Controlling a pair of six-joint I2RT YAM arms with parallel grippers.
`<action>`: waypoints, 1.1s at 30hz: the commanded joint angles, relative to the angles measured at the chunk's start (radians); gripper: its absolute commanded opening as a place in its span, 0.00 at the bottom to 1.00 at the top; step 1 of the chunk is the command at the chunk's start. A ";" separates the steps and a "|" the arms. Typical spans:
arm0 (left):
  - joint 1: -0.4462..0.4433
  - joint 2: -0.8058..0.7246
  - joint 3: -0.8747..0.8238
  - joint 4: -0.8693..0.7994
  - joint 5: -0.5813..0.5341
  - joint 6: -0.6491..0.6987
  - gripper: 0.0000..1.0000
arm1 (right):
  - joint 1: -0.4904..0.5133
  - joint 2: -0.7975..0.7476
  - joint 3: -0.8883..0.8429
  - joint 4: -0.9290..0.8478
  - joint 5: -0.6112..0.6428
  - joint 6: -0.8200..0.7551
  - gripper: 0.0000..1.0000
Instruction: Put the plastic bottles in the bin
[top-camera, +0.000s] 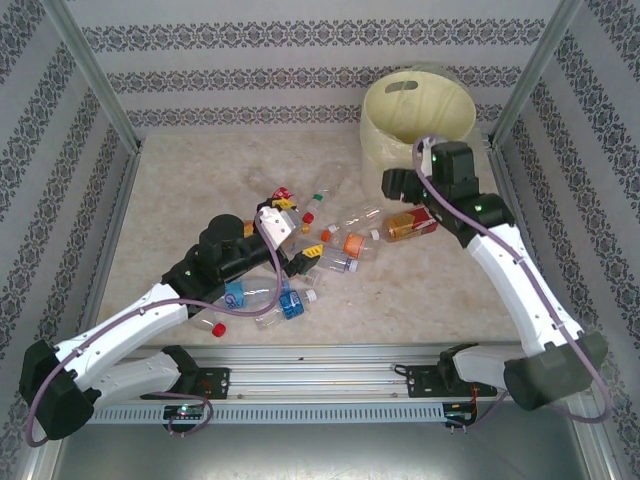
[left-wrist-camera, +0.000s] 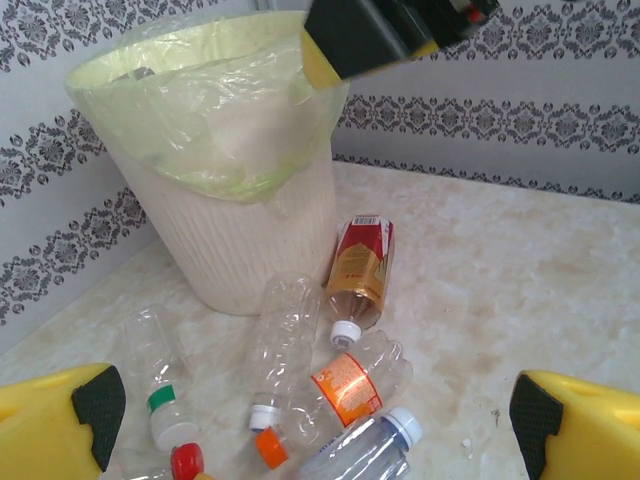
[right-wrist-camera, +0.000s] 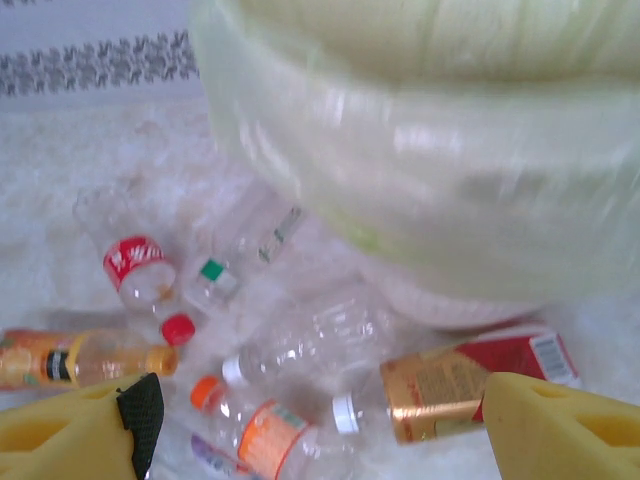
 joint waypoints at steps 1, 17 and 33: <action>-0.010 0.003 0.026 -0.045 0.000 0.054 1.00 | 0.014 -0.062 -0.092 0.037 -0.049 0.016 0.84; -0.011 0.056 0.059 -0.123 0.101 0.069 1.00 | 0.111 0.043 -0.284 0.109 -0.143 -0.062 0.80; -0.010 0.086 0.089 -0.192 0.143 0.090 1.00 | 0.162 0.349 -0.173 0.097 -0.112 -0.170 0.71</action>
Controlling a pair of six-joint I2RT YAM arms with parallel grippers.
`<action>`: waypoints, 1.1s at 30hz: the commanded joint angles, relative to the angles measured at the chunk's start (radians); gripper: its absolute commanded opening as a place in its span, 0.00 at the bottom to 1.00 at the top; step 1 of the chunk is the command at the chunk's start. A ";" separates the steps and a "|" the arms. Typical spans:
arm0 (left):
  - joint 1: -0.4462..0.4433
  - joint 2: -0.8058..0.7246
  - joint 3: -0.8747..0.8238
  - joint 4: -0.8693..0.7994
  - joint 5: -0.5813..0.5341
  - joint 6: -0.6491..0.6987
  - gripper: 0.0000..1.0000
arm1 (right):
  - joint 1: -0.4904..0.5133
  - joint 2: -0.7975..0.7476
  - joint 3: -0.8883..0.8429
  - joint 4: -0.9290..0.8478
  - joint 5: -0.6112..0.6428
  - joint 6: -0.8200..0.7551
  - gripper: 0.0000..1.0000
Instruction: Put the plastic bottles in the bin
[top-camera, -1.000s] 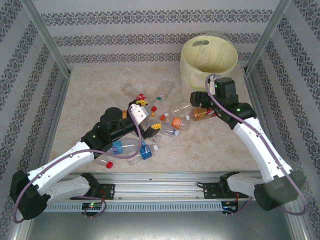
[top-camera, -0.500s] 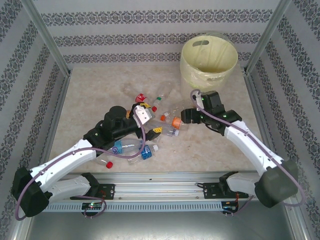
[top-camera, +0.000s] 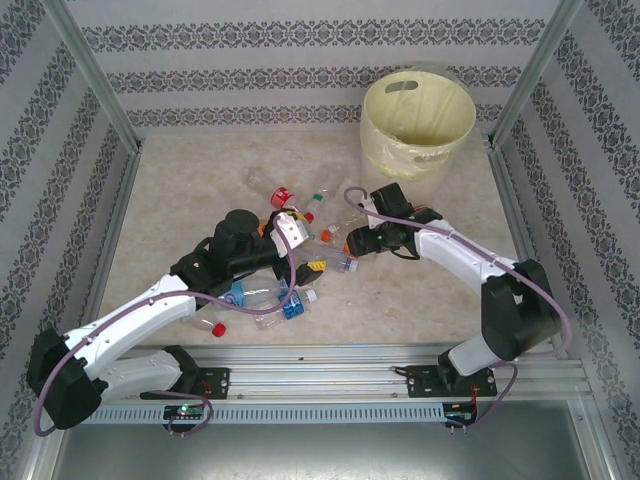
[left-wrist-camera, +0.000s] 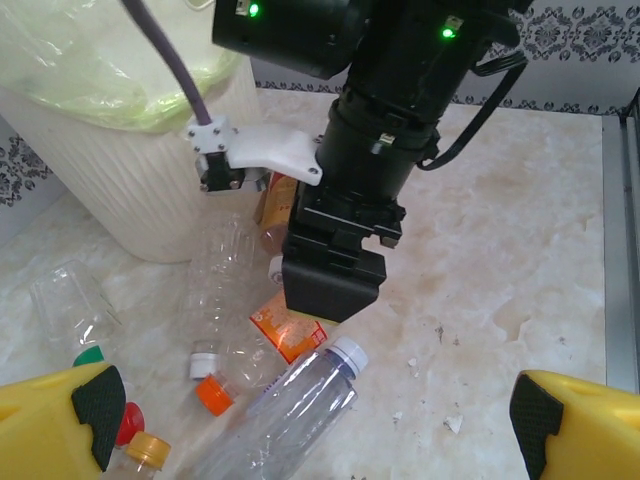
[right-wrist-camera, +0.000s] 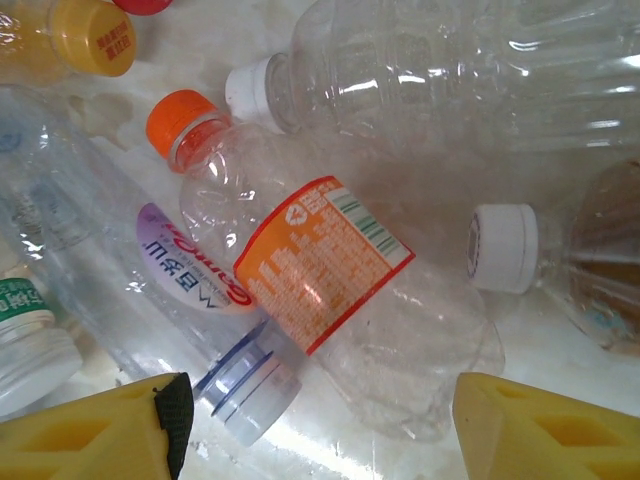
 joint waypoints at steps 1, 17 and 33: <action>-0.010 0.010 0.035 -0.031 0.025 0.028 1.00 | 0.012 0.036 0.051 0.002 0.023 -0.041 0.71; -0.013 0.044 0.023 -0.006 0.045 0.017 1.00 | 0.047 0.175 0.105 -0.005 0.071 -0.063 0.73; -0.012 0.046 0.026 -0.010 0.055 0.013 1.00 | 0.063 0.099 -0.032 0.049 0.083 0.018 0.74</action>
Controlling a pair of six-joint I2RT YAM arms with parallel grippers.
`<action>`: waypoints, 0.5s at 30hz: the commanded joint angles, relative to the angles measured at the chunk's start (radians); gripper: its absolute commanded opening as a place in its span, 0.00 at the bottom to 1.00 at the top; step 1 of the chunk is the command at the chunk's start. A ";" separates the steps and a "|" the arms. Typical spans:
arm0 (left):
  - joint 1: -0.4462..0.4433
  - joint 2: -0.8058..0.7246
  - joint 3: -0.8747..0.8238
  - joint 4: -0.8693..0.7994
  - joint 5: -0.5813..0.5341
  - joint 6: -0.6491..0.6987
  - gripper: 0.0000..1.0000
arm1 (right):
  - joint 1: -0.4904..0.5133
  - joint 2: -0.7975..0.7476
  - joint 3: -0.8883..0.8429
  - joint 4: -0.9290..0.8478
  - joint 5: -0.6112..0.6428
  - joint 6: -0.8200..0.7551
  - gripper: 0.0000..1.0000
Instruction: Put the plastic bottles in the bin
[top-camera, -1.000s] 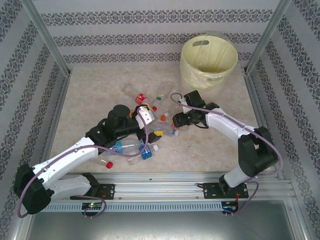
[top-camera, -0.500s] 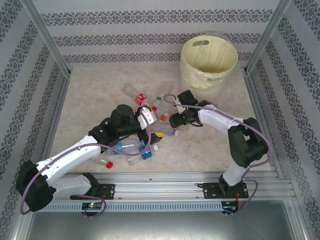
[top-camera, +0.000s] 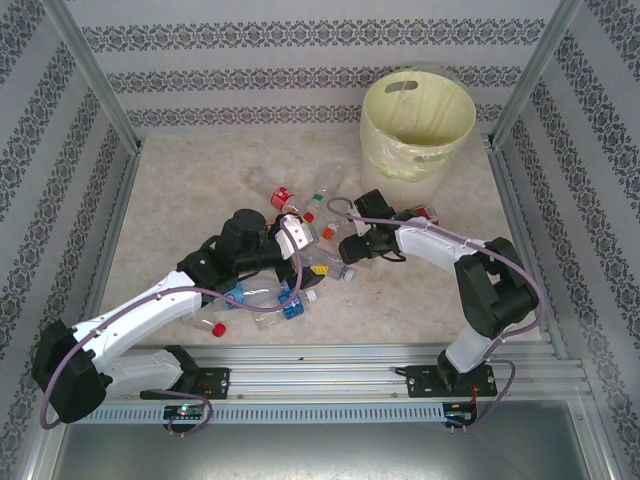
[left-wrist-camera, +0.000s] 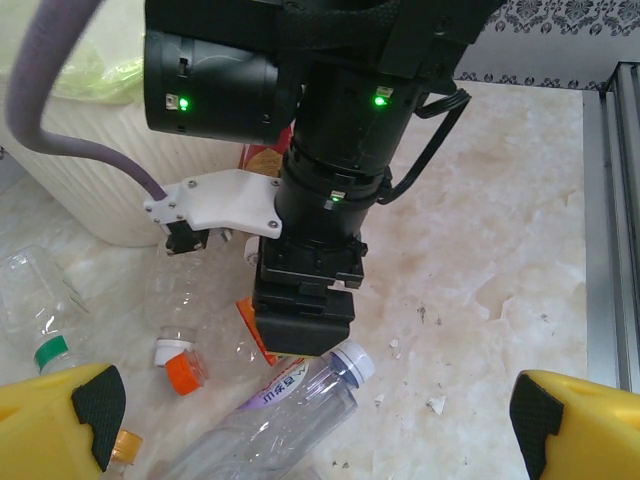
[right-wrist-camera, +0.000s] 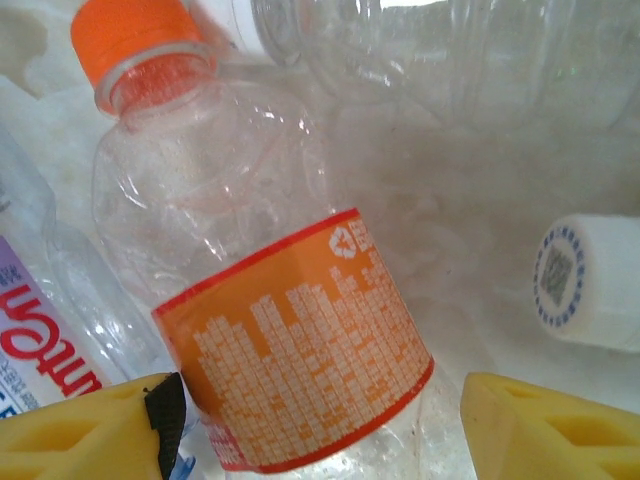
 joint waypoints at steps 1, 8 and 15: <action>-0.012 0.004 0.025 0.002 0.021 0.003 1.00 | 0.010 -0.041 -0.027 0.004 0.028 0.030 0.74; -0.012 0.004 0.027 0.002 0.023 0.003 1.00 | 0.012 -0.013 -0.009 -0.008 0.033 0.024 0.77; -0.012 0.006 0.028 0.001 0.023 0.002 1.00 | 0.010 0.032 0.028 -0.012 0.036 0.012 0.81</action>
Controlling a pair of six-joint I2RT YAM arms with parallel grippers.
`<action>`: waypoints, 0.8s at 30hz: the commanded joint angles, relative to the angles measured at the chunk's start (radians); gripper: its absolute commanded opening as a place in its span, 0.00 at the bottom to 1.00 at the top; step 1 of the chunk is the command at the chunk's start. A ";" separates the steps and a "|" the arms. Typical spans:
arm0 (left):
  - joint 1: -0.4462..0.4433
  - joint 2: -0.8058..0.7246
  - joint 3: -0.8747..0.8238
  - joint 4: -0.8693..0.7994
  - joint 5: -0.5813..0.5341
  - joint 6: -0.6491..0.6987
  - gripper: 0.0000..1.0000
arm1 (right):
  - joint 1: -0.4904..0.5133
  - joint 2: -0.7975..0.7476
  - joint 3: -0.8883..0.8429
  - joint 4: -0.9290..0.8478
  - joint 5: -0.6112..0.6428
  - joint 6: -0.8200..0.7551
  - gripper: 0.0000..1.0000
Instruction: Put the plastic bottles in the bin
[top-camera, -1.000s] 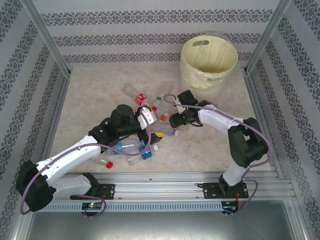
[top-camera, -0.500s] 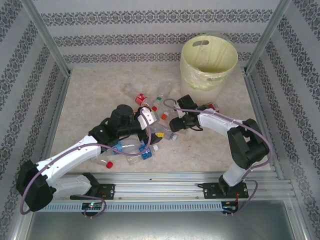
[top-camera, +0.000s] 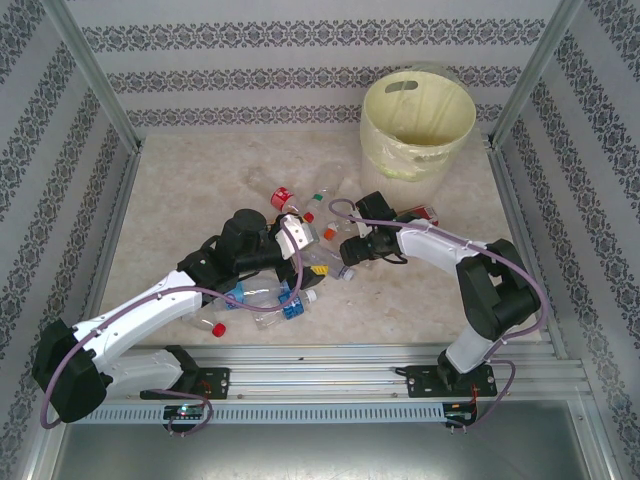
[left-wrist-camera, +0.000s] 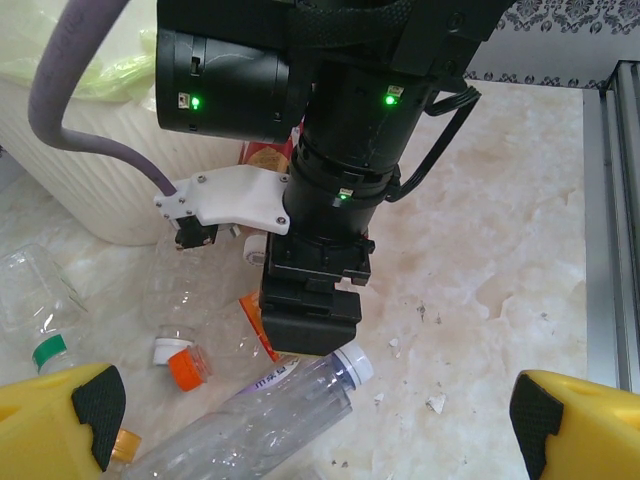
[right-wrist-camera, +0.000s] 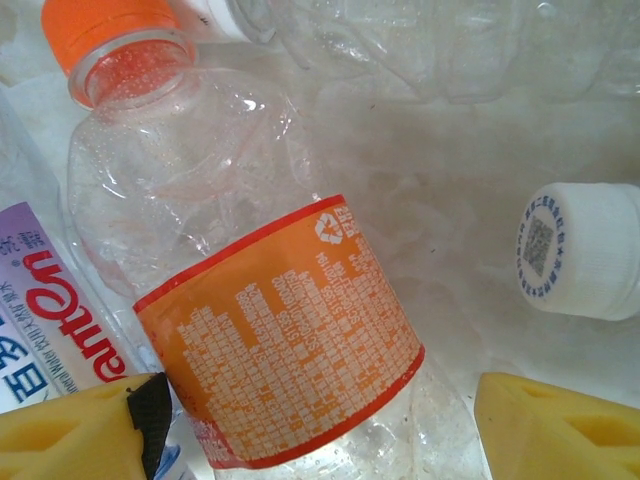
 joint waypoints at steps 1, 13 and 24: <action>-0.012 0.004 0.028 0.001 0.021 0.002 1.00 | 0.010 0.042 0.041 -0.010 0.017 -0.004 0.81; -0.012 -0.004 0.027 -0.003 0.016 0.006 1.00 | 0.003 -0.013 -0.025 0.017 0.067 0.027 0.75; -0.012 -0.009 0.029 -0.004 0.017 0.008 1.00 | -0.026 -0.200 -0.183 0.033 0.057 0.103 0.73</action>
